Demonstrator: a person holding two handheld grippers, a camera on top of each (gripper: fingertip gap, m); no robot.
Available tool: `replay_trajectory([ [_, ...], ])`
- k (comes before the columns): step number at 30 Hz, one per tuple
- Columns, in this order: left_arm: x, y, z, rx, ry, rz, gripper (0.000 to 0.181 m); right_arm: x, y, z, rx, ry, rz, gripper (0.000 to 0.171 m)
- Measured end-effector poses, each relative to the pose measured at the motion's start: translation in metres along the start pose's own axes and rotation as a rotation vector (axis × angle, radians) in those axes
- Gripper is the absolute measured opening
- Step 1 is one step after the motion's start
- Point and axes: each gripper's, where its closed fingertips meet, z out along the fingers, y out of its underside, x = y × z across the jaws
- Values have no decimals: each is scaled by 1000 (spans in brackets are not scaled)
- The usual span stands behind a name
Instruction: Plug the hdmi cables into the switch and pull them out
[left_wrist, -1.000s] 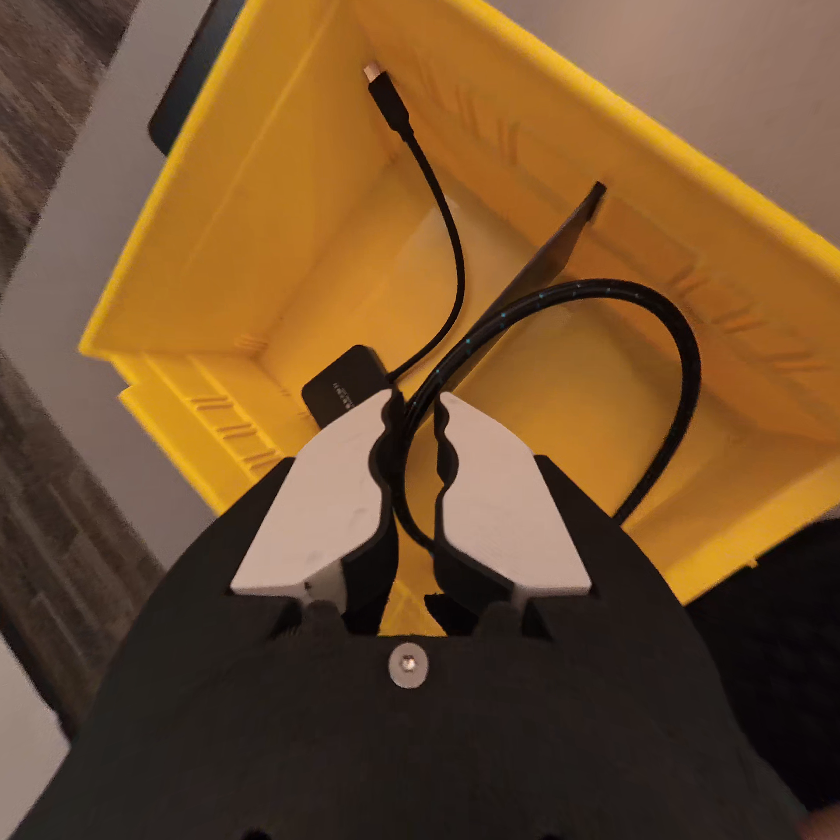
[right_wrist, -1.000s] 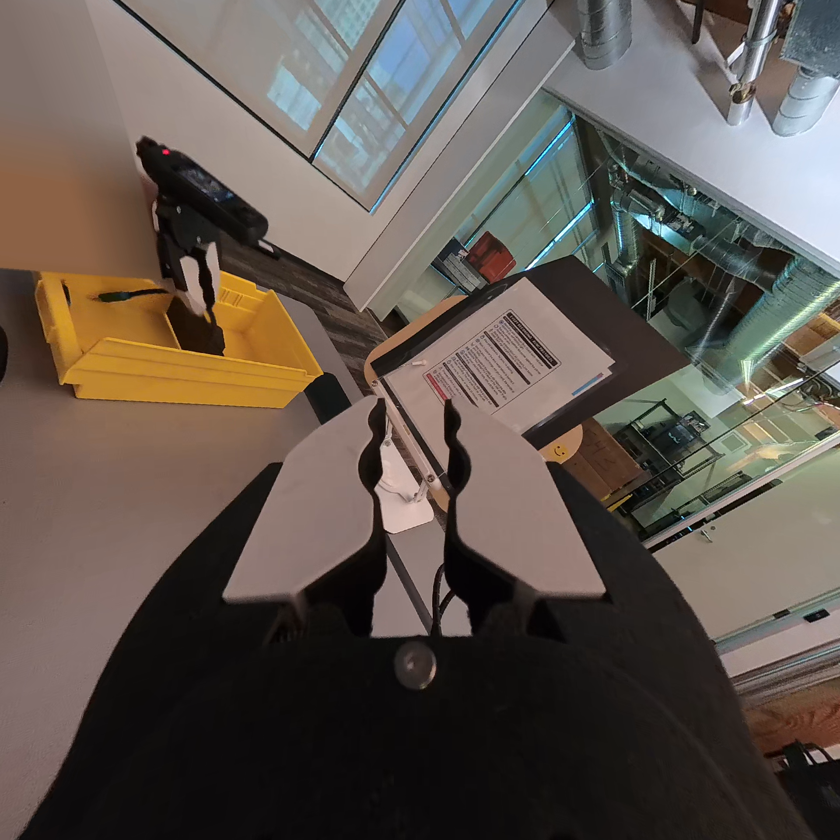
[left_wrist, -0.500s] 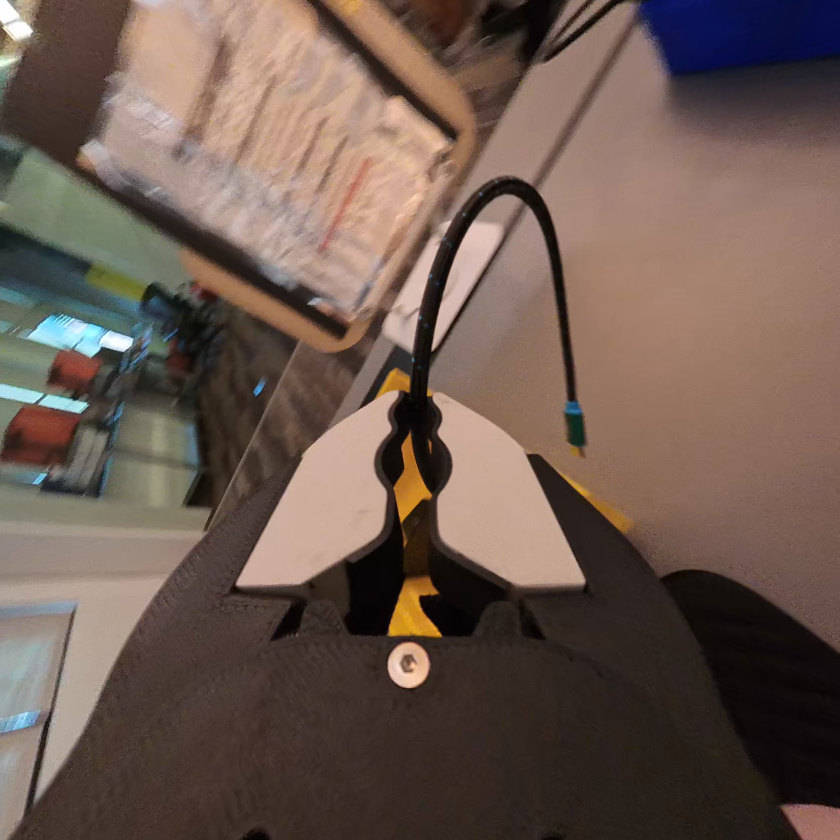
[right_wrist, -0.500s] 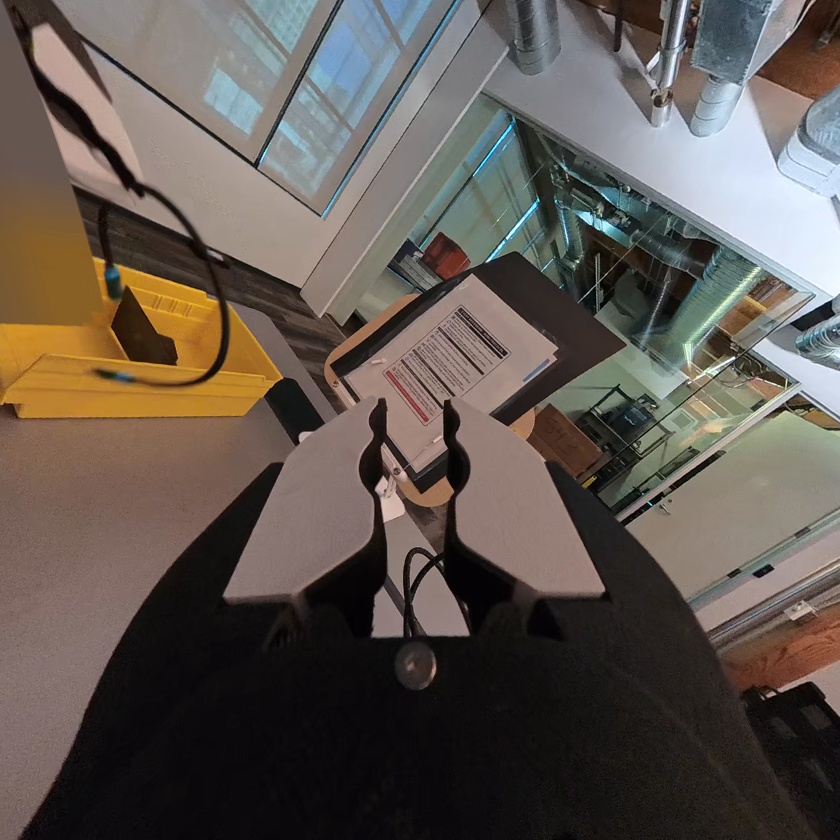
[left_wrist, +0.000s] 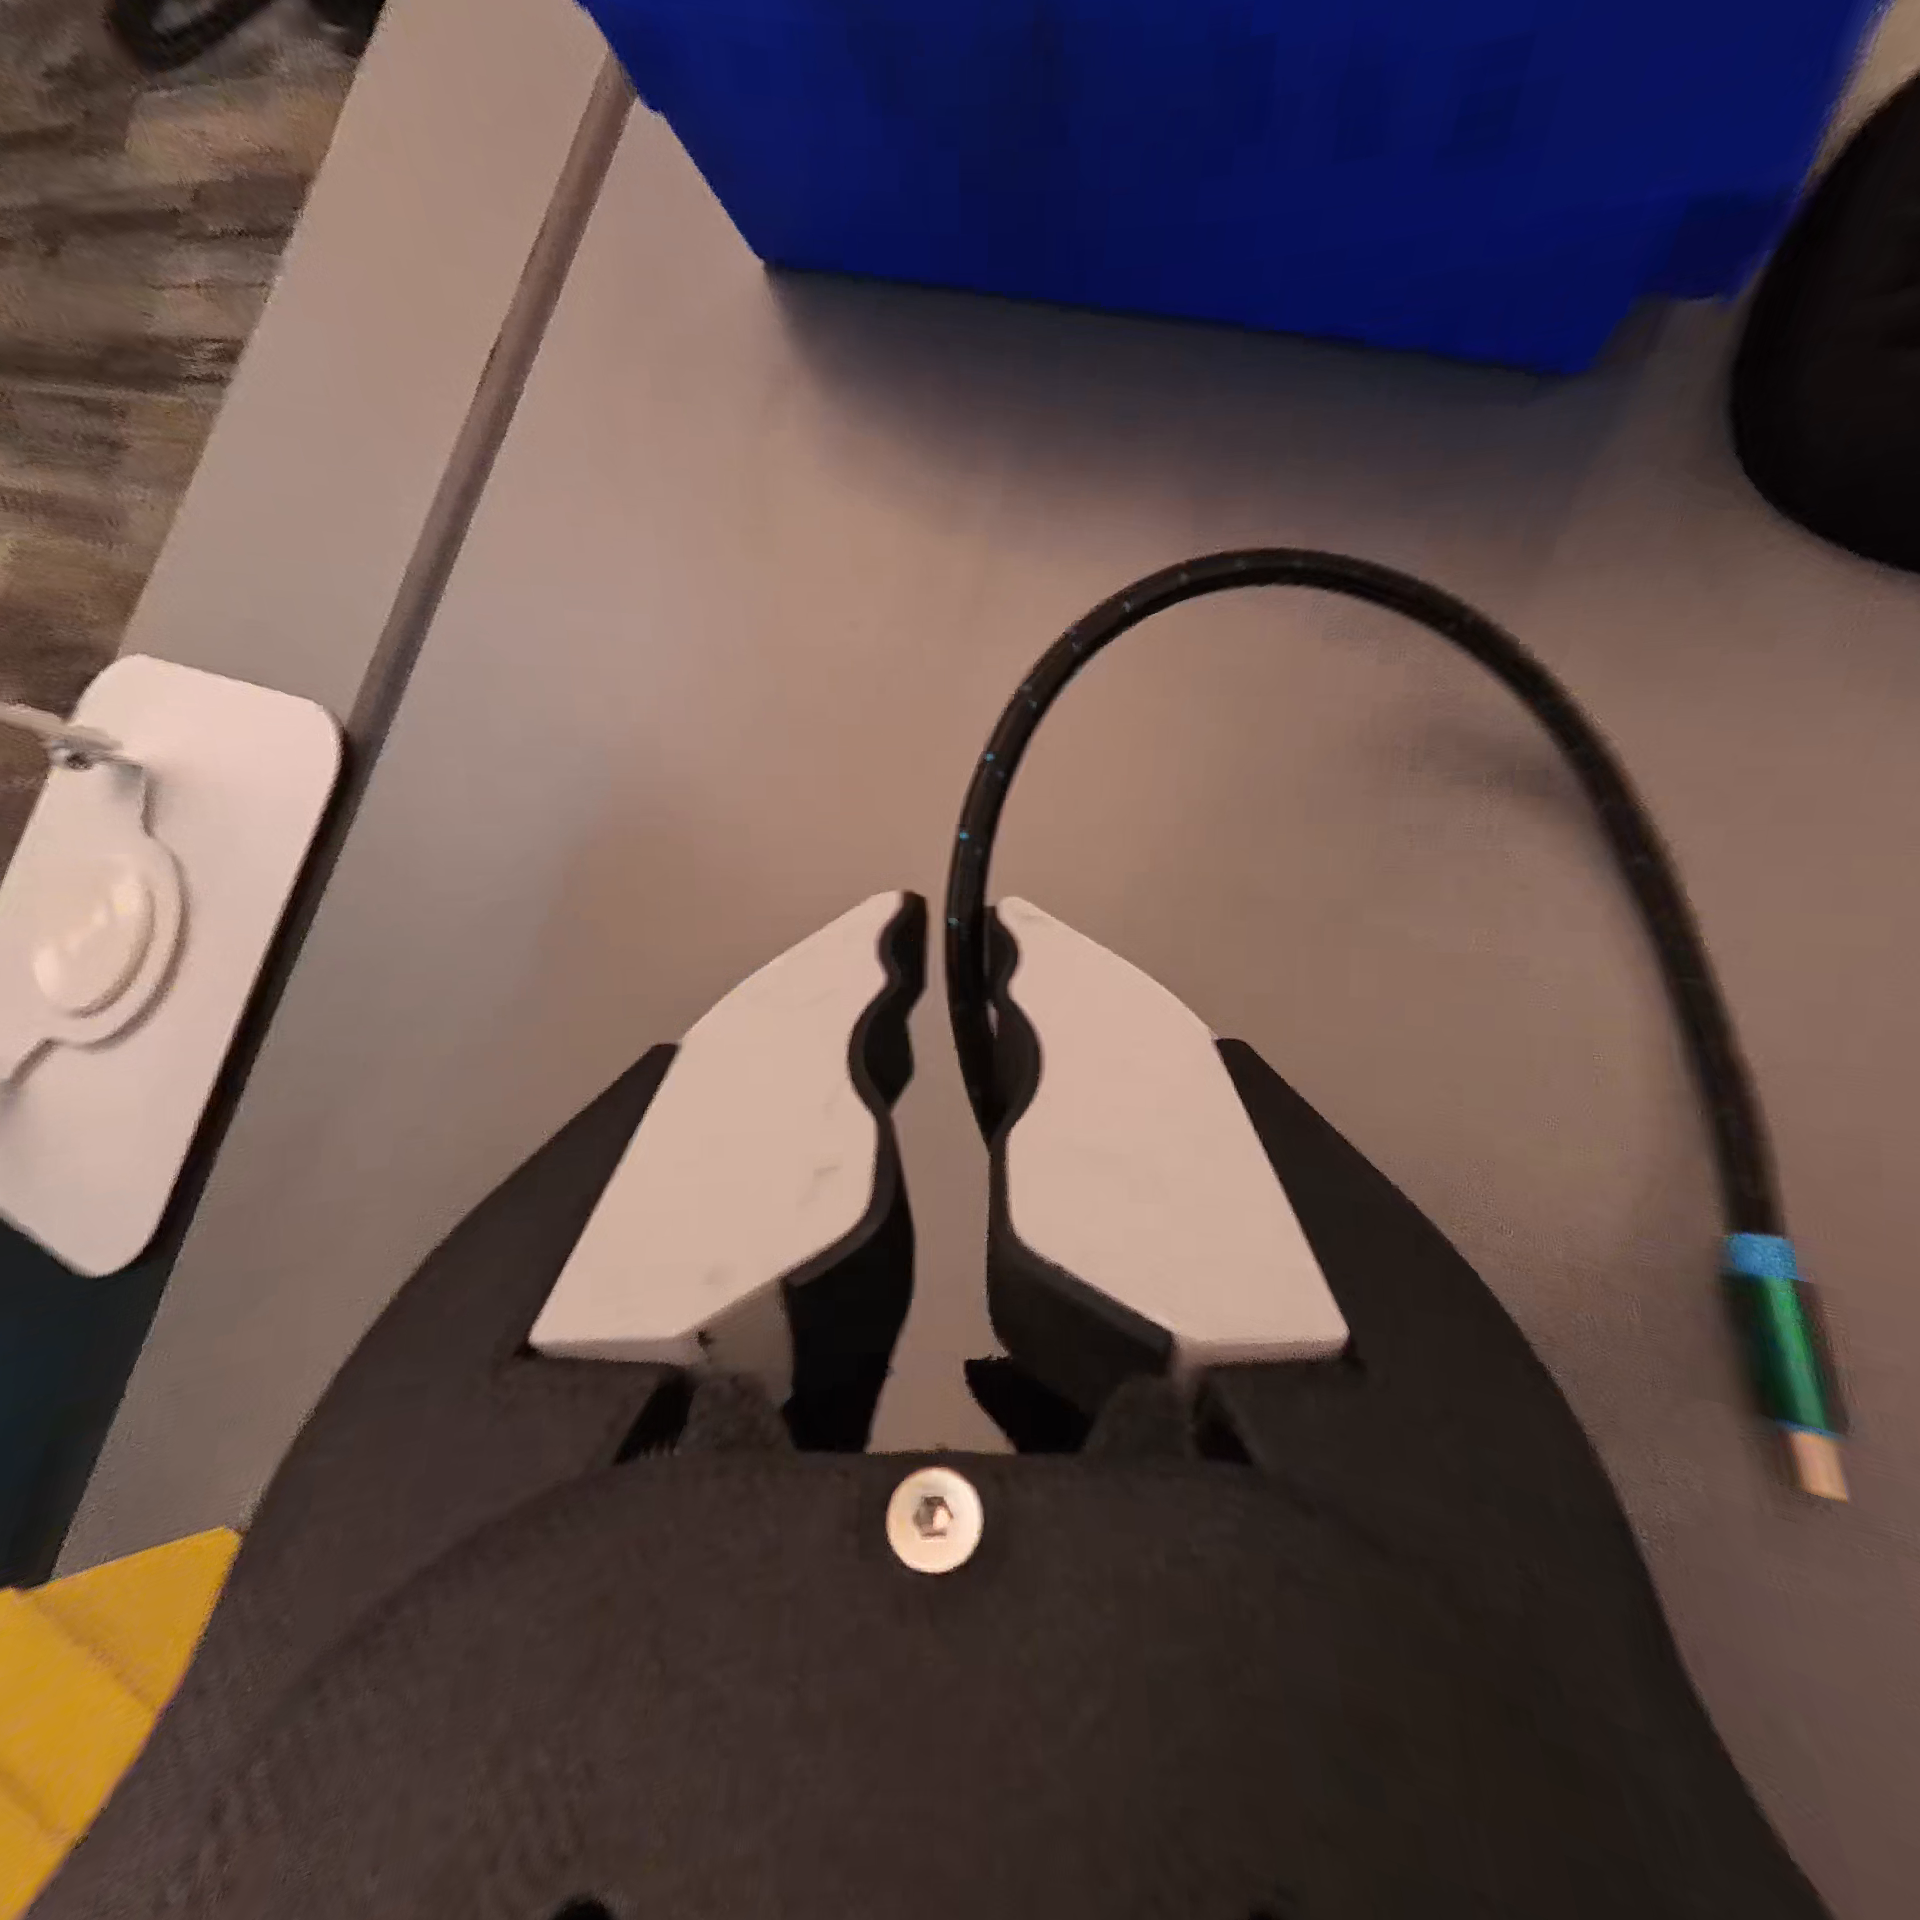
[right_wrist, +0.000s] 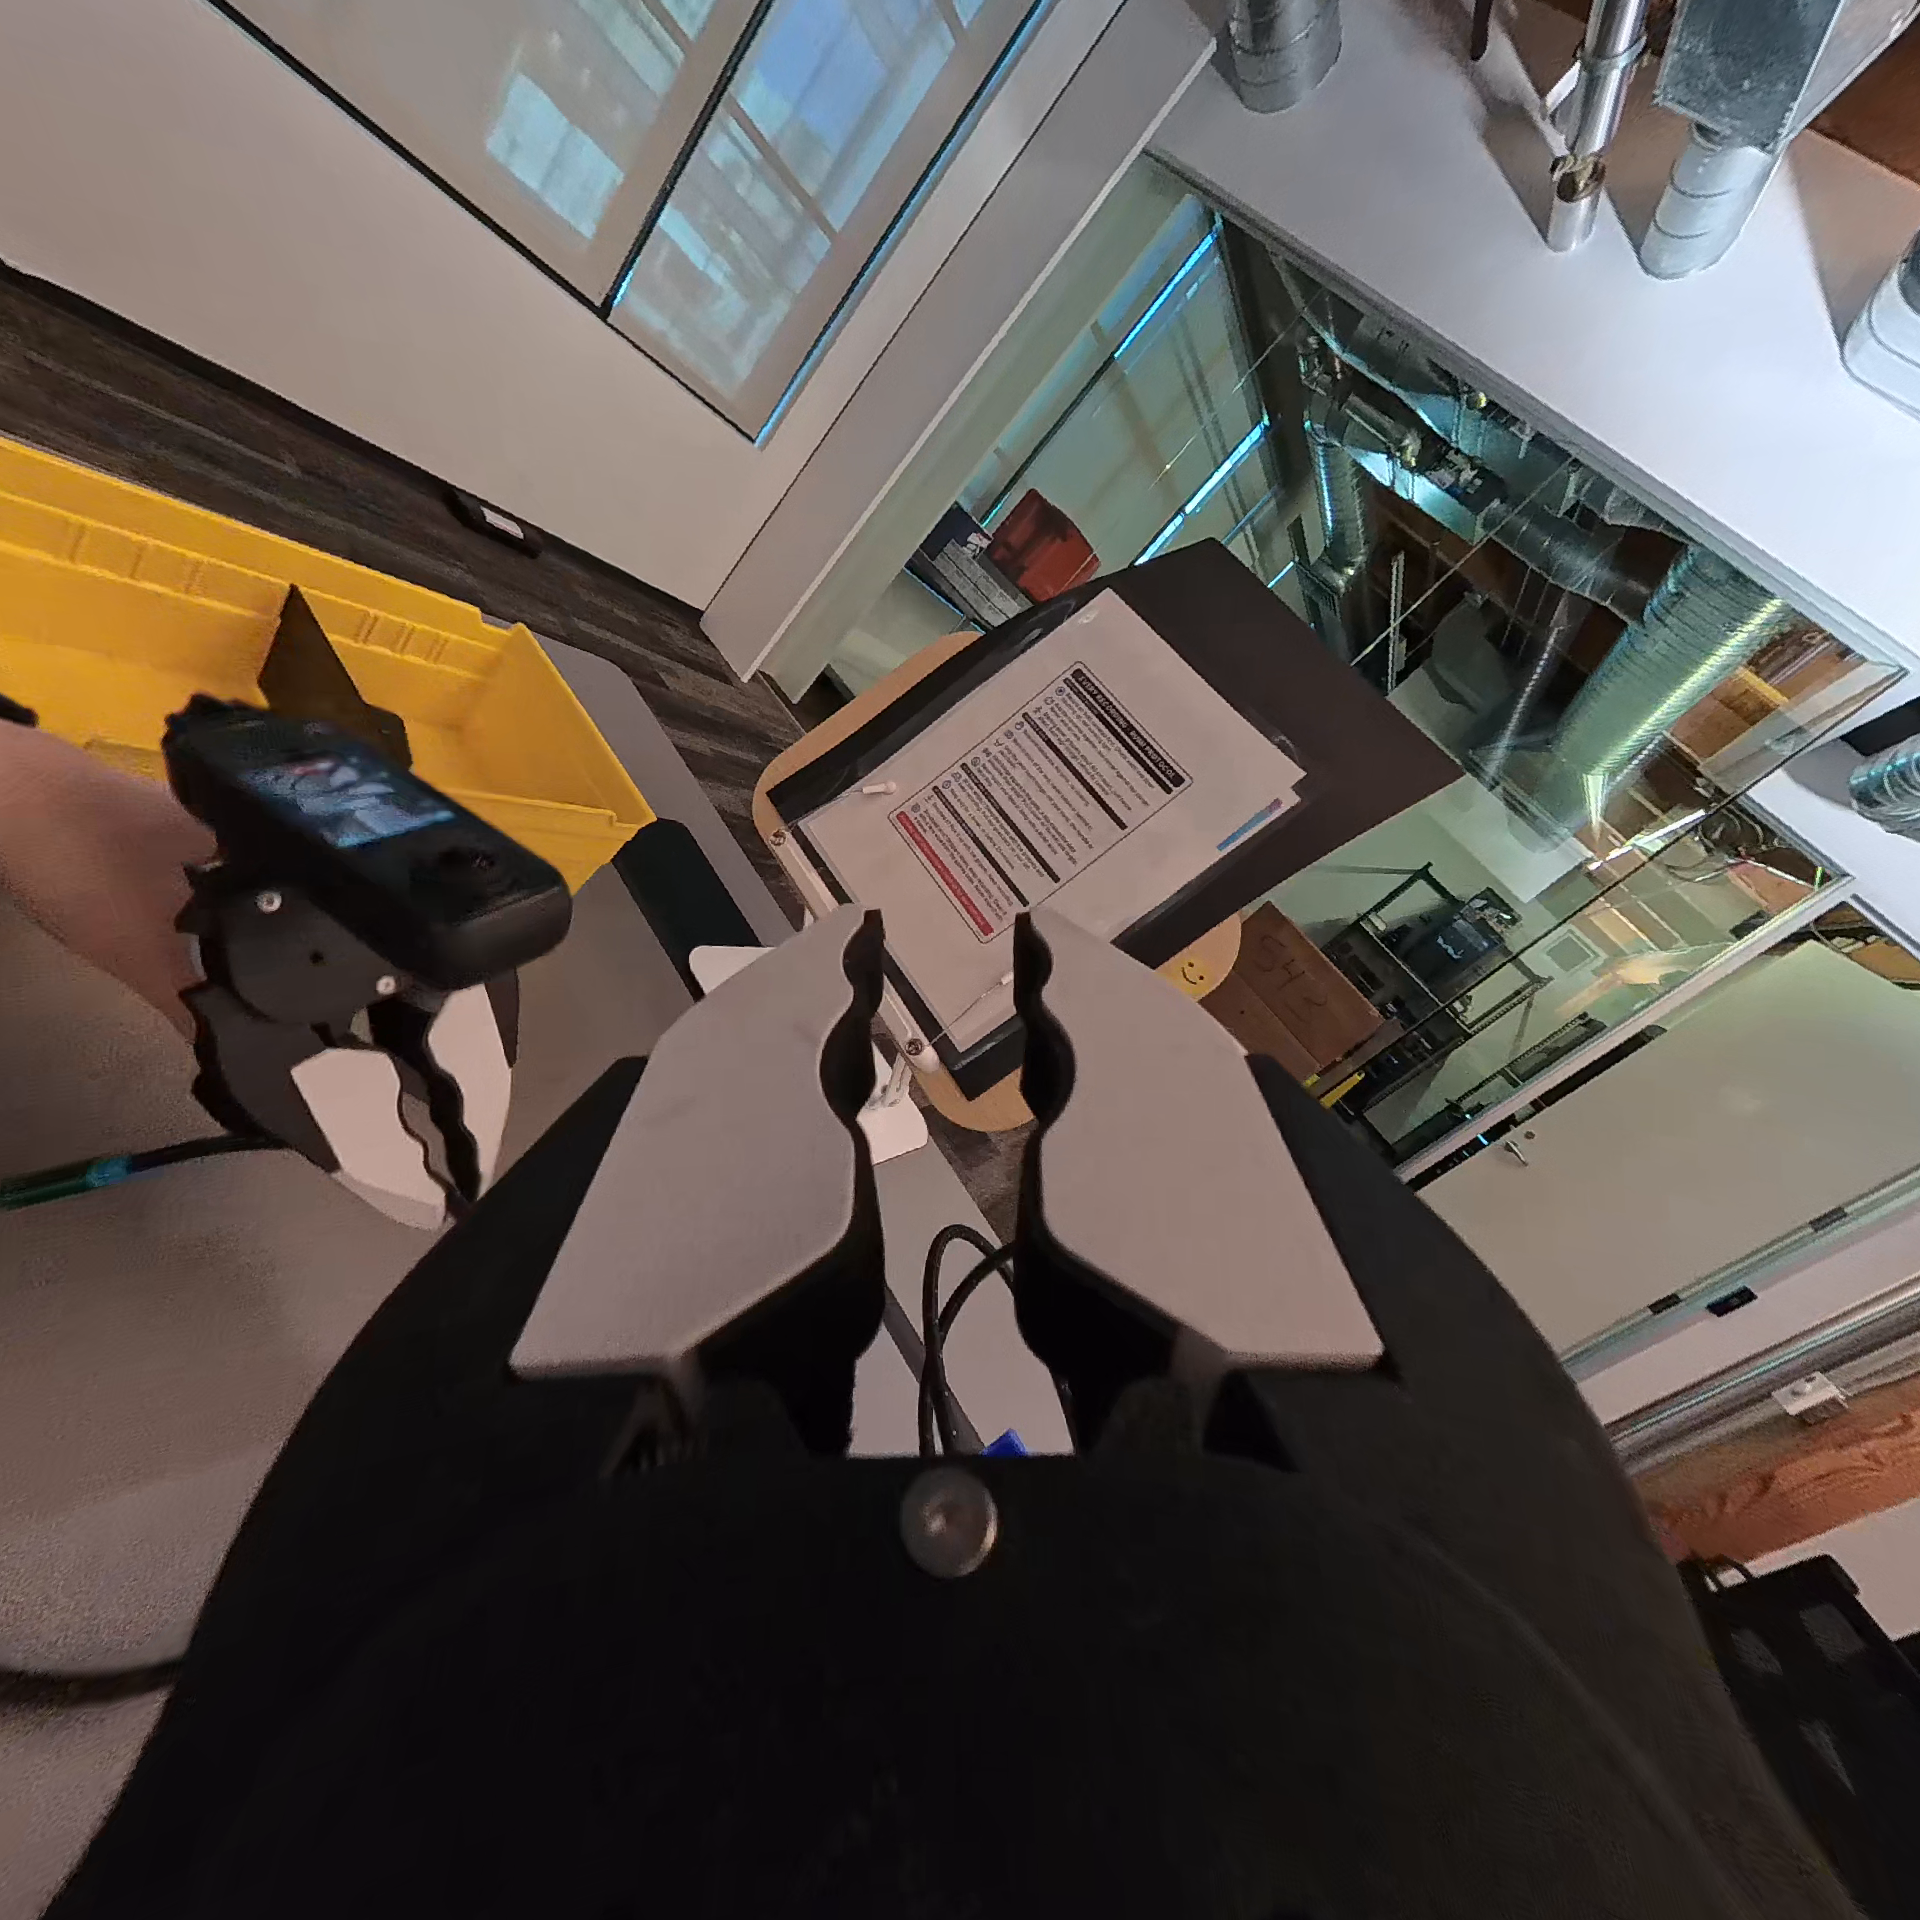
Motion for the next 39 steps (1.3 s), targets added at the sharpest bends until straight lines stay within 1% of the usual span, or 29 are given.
replay_trajectory([
  [1,-3,1,4,-1,-34,-4,23,0,1,2,-4,-2,-5,25],
  [3,-13,-1,3,8,-93,-4,28,-1,4,4,-15,-9,-10,25],
  [5,-27,-13,-15,72,-131,-28,33,-2,7,5,-26,-10,-17,25],
  [7,-54,-26,-50,151,-189,-68,39,-1,7,5,-30,-8,-20,25],
  [9,-98,-27,-101,219,-292,-130,43,0,6,4,-21,-6,-17,25],
  [10,-120,-19,-126,236,-325,-174,43,0,6,4,-19,-6,-16,25],
  [12,-155,16,-163,226,-328,-280,42,2,6,4,-19,1,-17,25],
  [13,-169,36,-175,204,-309,-314,42,2,7,5,-20,2,-15,25],
  [15,-196,75,-183,144,-258,-306,39,2,9,8,-21,-3,-11,25],
  [17,-210,111,-173,74,-149,-339,34,3,14,13,-34,-3,-10,25],
  [19,-206,141,-153,2,14,-470,35,5,20,19,-56,-1,-11,25],
  [20,-206,155,-142,-42,55,-537,36,6,23,22,-63,0,-10,25],
  [22,-206,177,-122,-111,79,-593,38,5,27,27,-76,-5,-2,25],
  [26,-213,211,-86,-263,30,-542,38,0,37,34,-125,-22,-19,25],
  [29,-199,217,-63,-323,127,-575,37,-3,40,36,-140,-33,-39,25],
  [30,-197,220,-59,-351,136,-574,36,-4,40,36,-139,-37,-40,25],
  [31,-199,223,-55,-376,111,-562,38,-4,40,37,-138,-41,-39,25],
  [34,-201,234,-49,-446,73,-551,26,-5,42,36,-141,-51,-40,25],
  [35,-200,236,-47,-458,77,-554,20,-5,42,36,-141,-52,-43,25],
  [36,-196,236,-46,-460,101,-558,9,-5,41,35,-138,-54,-46,25],
  [37,-195,236,-47,-464,112,-558,8,-5,40,33,-133,-55,-47,25],
  [39,-199,232,-50,-442,84,-553,6,-4,35,30,-112,-56,-45,25],
])
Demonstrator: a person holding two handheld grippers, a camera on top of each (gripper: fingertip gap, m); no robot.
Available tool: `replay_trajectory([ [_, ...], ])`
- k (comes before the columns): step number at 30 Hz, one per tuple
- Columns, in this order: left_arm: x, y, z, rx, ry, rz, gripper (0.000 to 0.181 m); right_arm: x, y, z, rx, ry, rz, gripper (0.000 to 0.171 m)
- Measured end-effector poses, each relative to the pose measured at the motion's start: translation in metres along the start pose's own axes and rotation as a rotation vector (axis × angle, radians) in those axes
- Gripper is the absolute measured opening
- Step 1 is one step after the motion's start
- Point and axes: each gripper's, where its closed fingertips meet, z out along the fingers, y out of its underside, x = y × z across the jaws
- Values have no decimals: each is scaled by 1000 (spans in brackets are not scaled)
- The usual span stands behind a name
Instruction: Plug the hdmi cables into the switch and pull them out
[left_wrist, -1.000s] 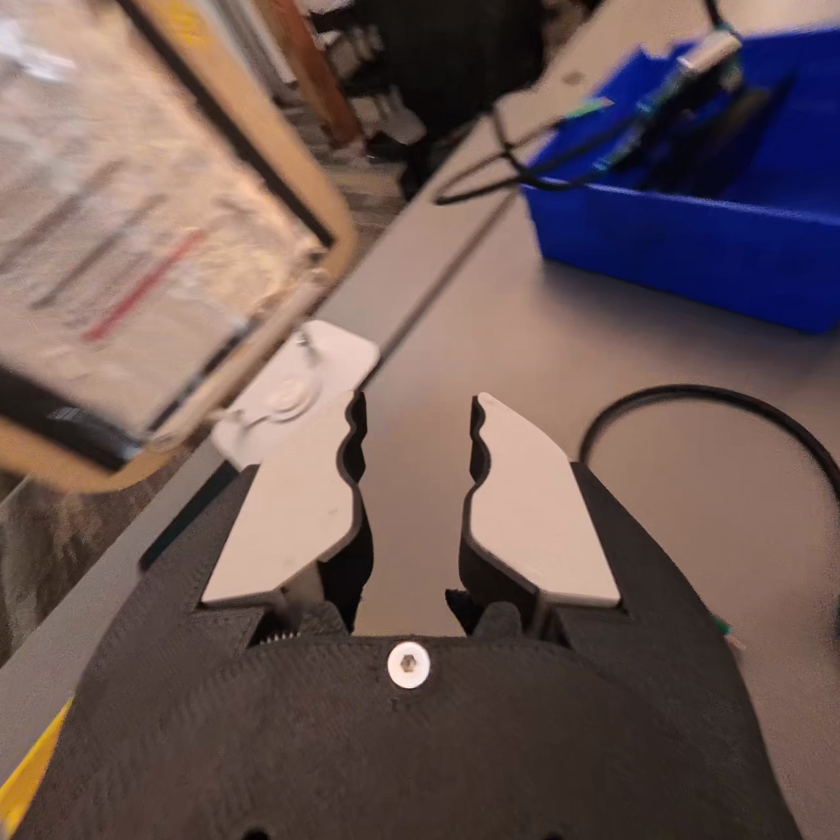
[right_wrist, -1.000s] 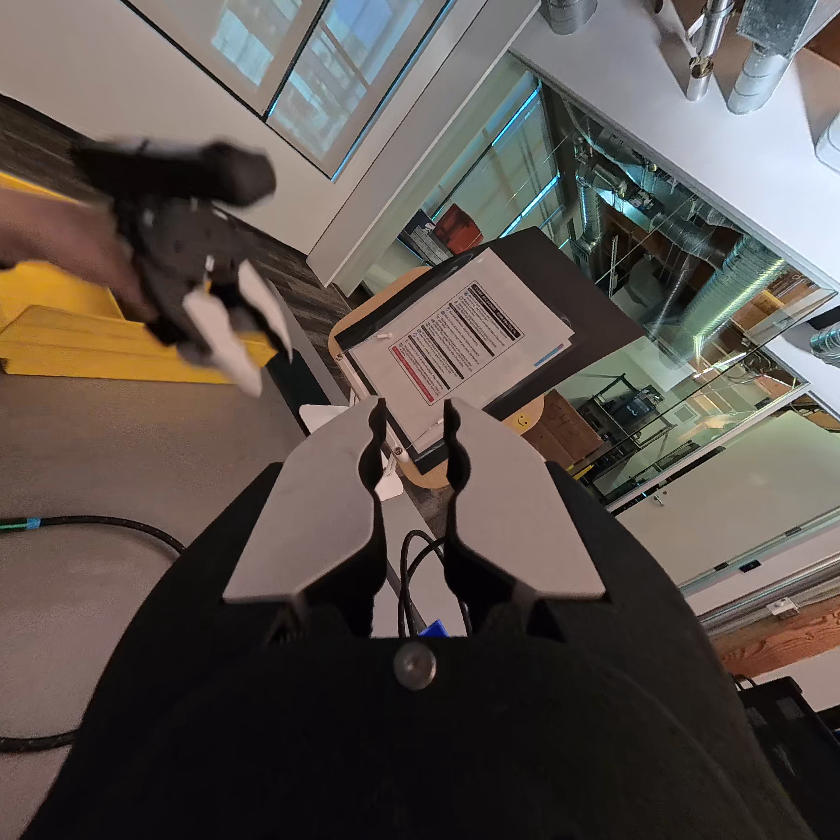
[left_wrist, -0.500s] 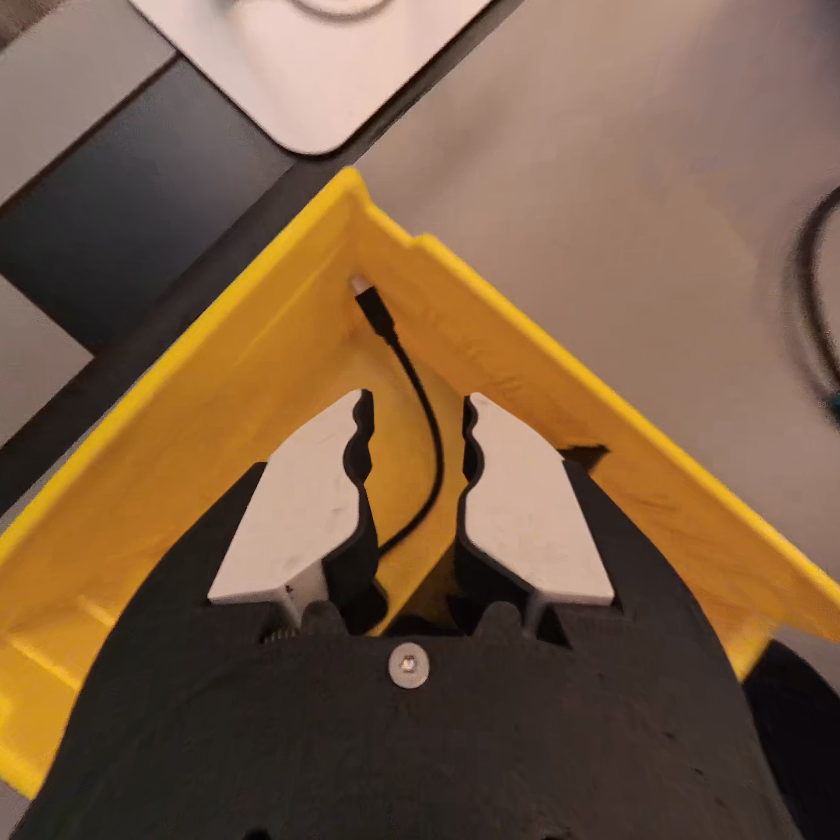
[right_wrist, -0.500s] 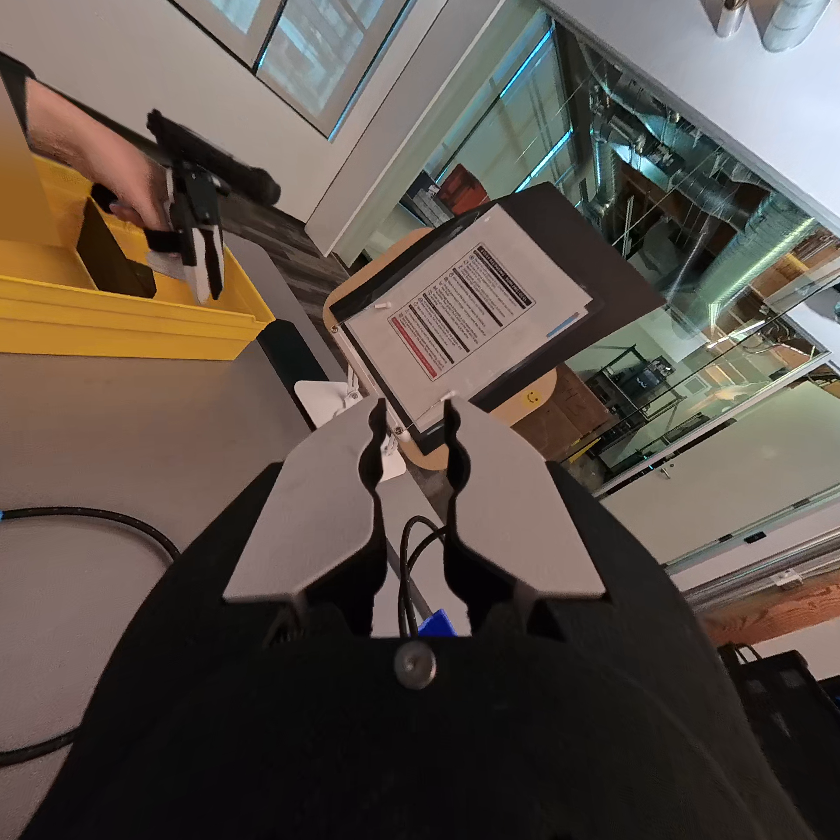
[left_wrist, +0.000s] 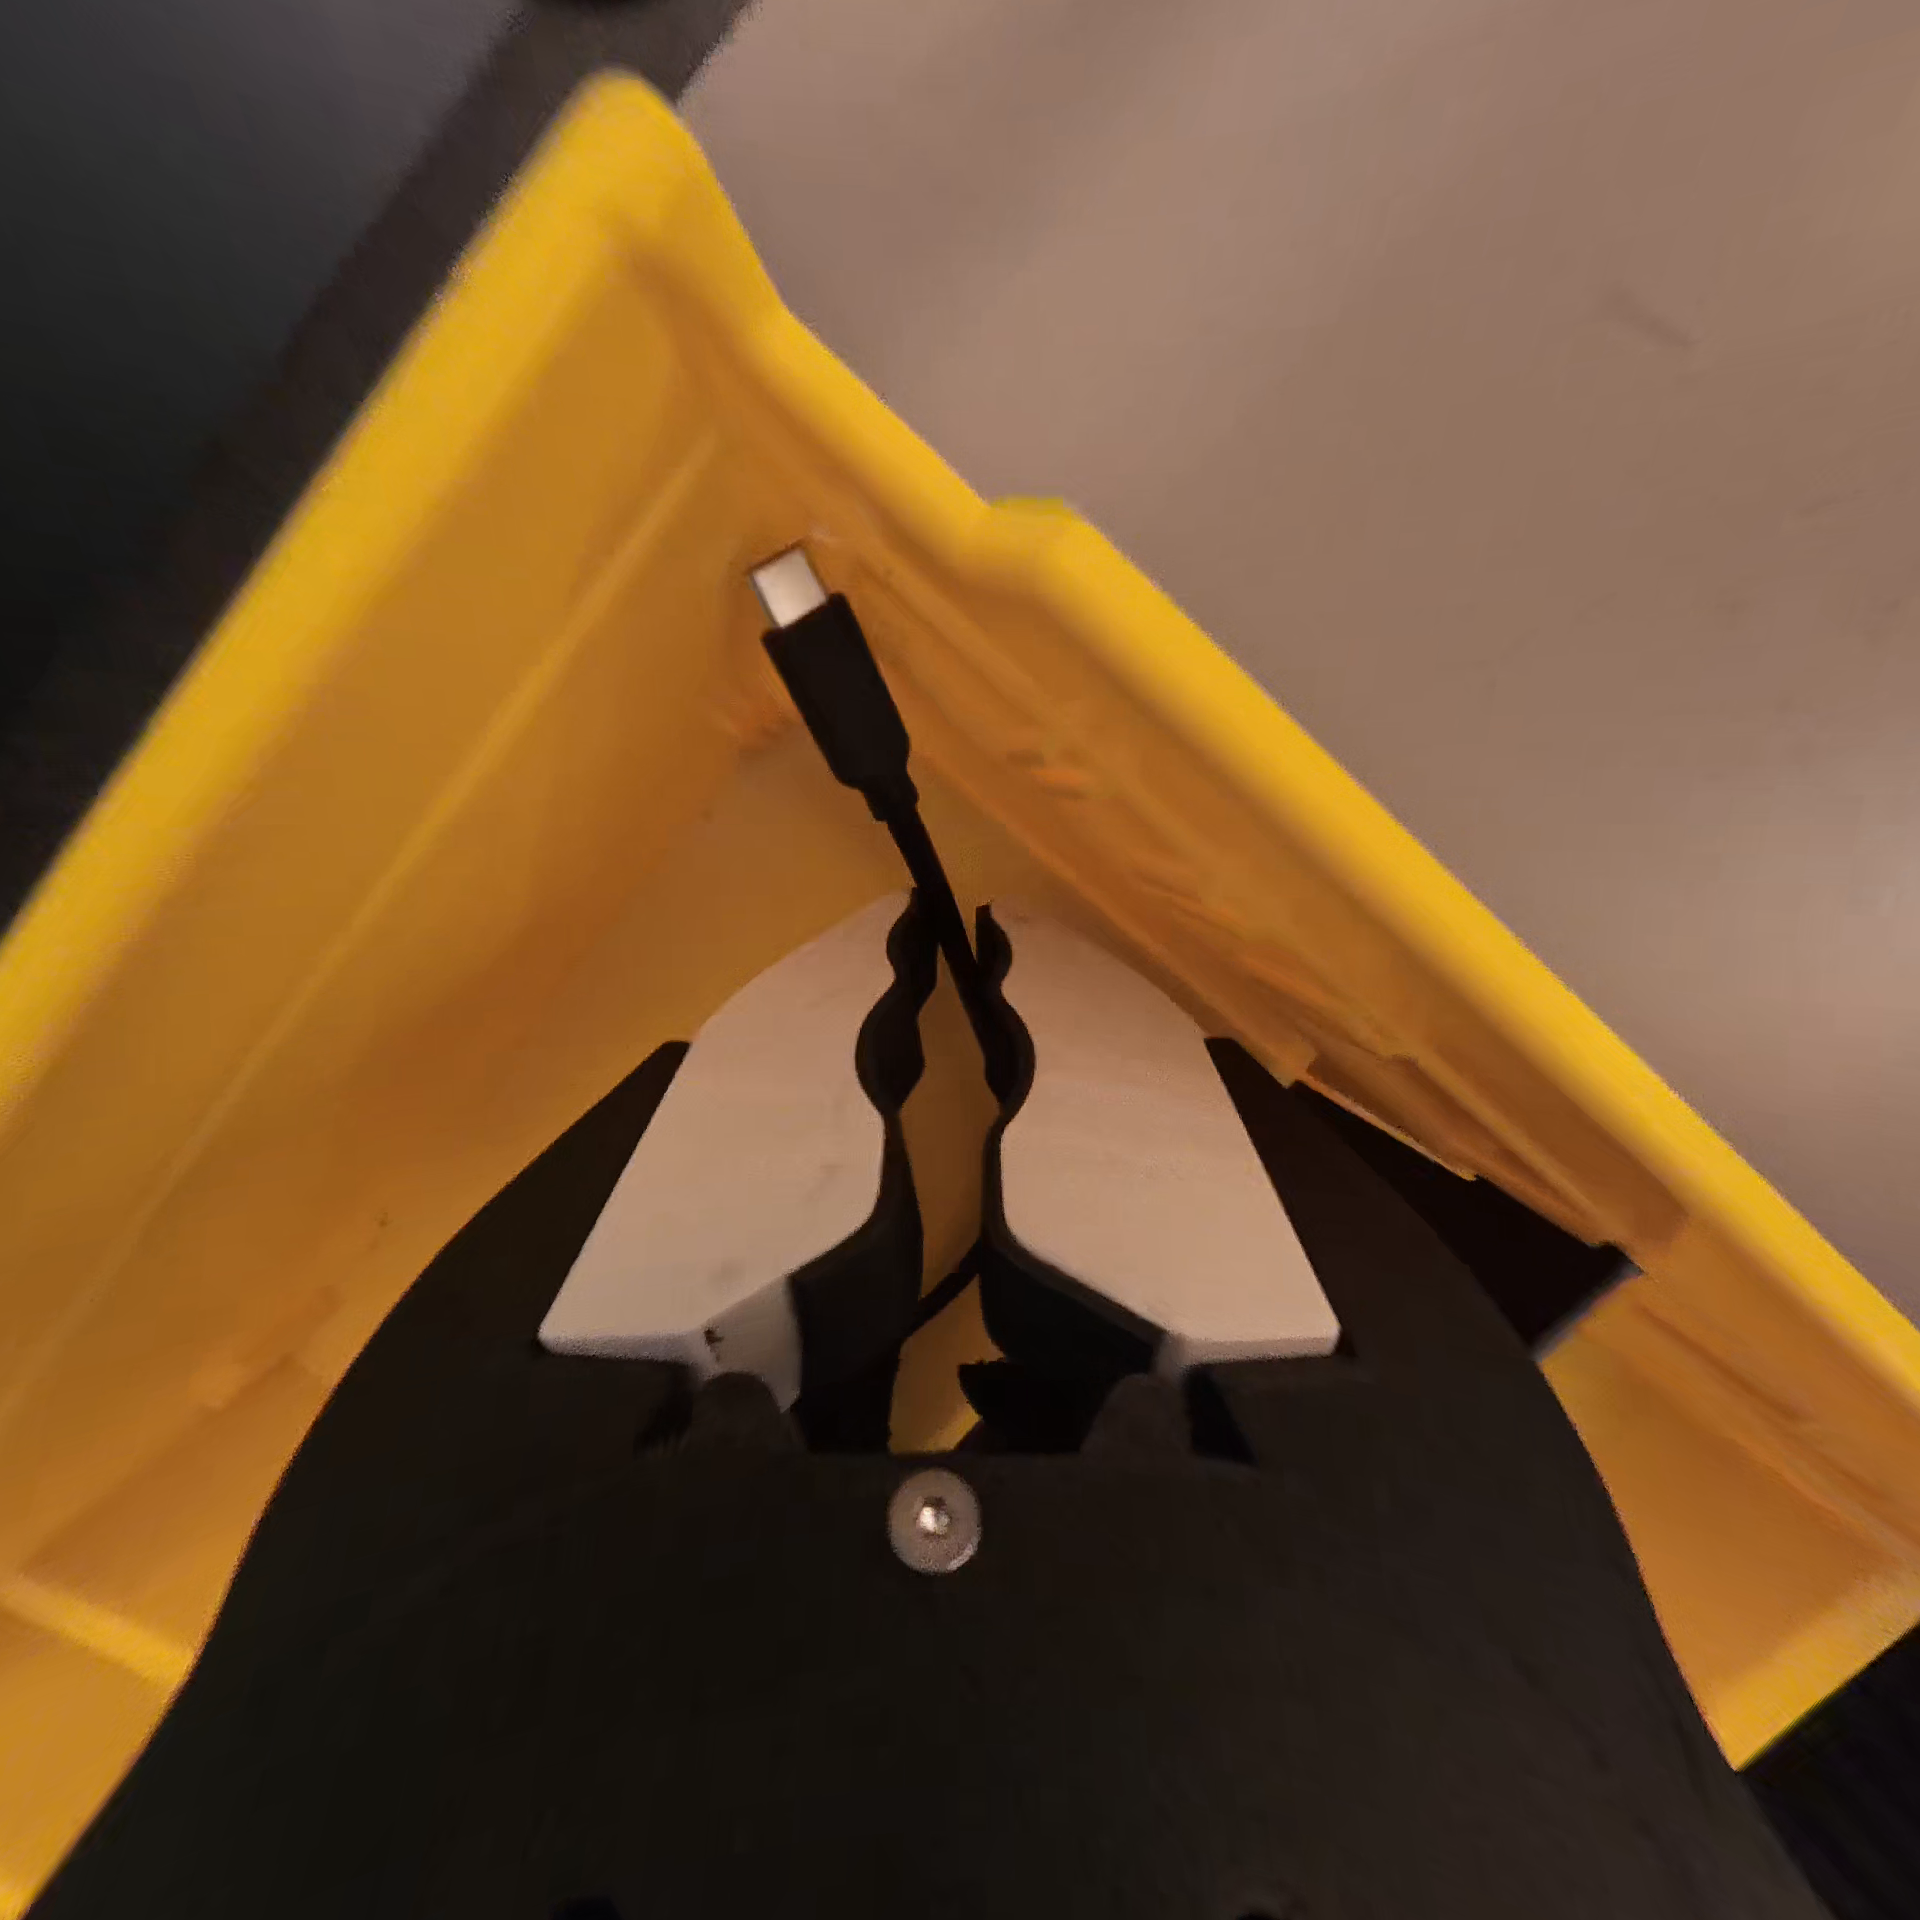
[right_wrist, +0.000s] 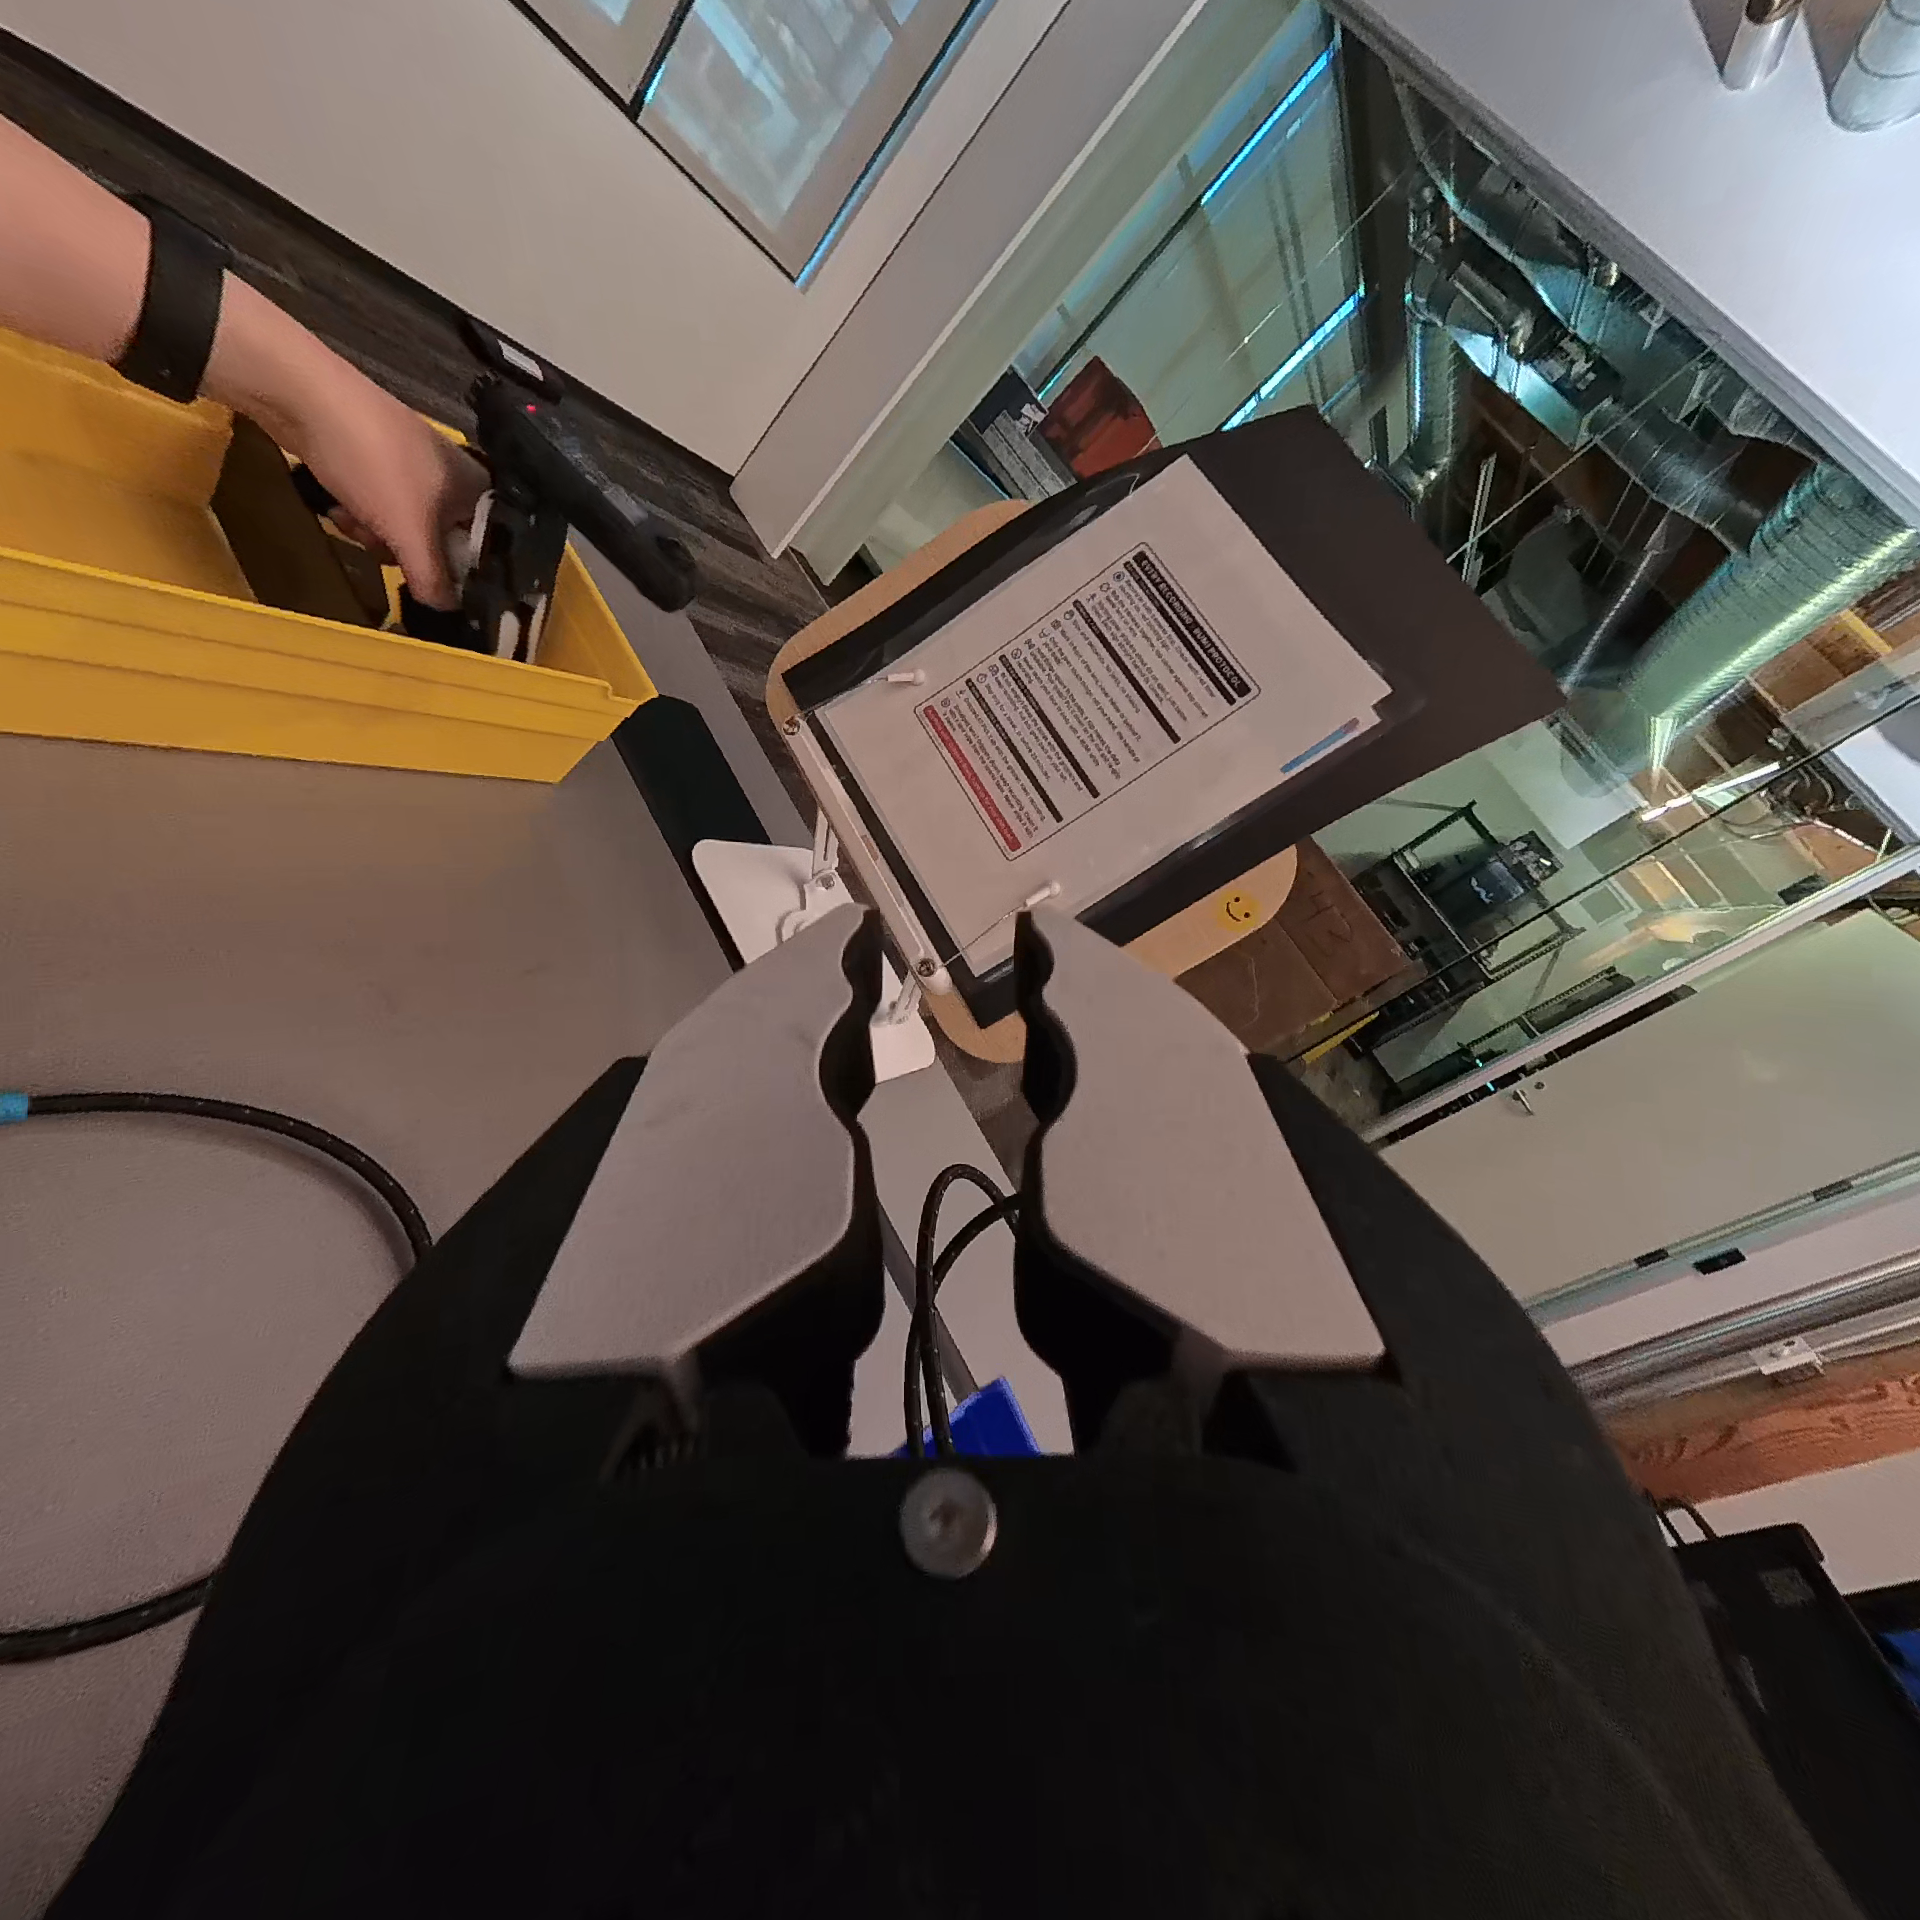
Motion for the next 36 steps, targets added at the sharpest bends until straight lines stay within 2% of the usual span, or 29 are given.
replay_trajectory([
  [3,-3,-14,-29,145,-39,-31,4,2,-5,-6,32,3,10,25],
  [8,-7,-21,-100,369,-131,-65,3,5,-7,-10,77,-4,52,25],
  [12,9,-26,-159,516,-209,-37,3,-3,-10,-2,98,-43,76,25],
  [16,43,-35,-200,603,-233,22,3,-20,-9,14,87,-107,73,25],
  [25,124,-68,-236,692,-249,190,3,-69,-15,52,118,-279,85,25],
  [31,194,-99,-260,807,-159,303,3,-98,-12,72,93,-359,72,25],
  [36,249,-116,-262,891,-69,386,4,-96,-13,73,103,-343,78,25],
])
